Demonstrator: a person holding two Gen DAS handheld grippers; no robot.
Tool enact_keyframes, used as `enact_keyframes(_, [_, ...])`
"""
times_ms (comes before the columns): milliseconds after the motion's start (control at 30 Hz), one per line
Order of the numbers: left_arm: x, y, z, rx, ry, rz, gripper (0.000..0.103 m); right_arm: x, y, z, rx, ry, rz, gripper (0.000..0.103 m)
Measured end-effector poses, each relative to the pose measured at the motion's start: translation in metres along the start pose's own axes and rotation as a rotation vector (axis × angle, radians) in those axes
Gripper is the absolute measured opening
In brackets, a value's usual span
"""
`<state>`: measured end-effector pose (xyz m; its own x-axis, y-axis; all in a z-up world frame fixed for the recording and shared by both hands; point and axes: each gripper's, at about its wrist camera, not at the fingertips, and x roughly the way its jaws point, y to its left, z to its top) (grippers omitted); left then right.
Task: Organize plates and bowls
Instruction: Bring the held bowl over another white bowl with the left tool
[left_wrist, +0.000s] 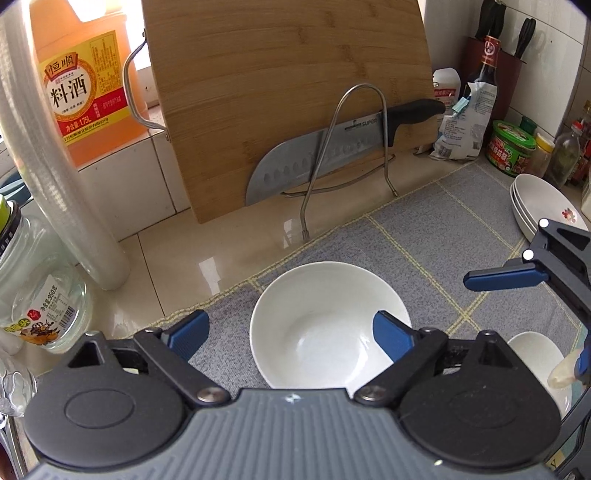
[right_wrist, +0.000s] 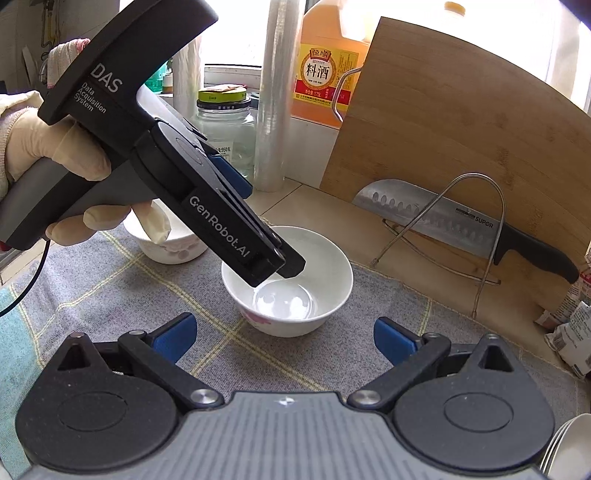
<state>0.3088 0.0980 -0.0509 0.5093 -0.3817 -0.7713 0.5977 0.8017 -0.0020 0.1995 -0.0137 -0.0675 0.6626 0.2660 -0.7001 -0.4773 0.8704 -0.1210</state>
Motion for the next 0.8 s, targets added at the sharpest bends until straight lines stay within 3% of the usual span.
enact_keyframes(233, [0.016,0.010,0.002,-0.012,0.044,-0.056,0.087,0.024,-0.005,0.005,-0.008,0.049,0.014,0.103])
enact_keyframes(633, [0.026,0.017,0.004,-0.015,0.069,-0.085,0.085,0.051,-0.004,0.013,-0.007,0.093,0.050,0.103])
enact_keyframes(800, [0.028,0.018,0.004,-0.022,0.071,-0.113,0.081,0.061,-0.004,0.016,-0.010,0.121,0.050,0.096])
